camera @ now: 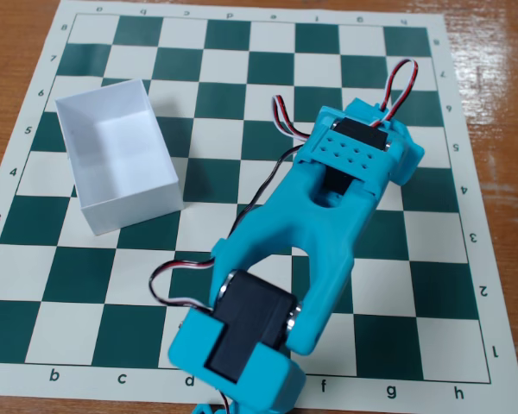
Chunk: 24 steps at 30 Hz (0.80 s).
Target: Grab the toy horse and put it in the box.
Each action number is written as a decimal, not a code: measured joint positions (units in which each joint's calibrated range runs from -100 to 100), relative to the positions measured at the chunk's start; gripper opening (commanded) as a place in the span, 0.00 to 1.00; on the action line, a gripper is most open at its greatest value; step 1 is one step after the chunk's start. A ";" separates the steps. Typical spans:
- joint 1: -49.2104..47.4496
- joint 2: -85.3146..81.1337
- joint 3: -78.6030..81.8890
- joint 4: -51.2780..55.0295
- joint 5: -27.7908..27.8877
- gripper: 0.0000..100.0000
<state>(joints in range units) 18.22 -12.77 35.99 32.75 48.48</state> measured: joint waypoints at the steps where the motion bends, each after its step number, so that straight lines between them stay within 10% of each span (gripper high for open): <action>1: 0.22 0.77 -0.18 -0.70 -0.10 0.27; 24: 3.58 17.19 -5.44 -13.31 -0.78 0.27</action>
<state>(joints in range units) 21.81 4.43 30.55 19.44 47.70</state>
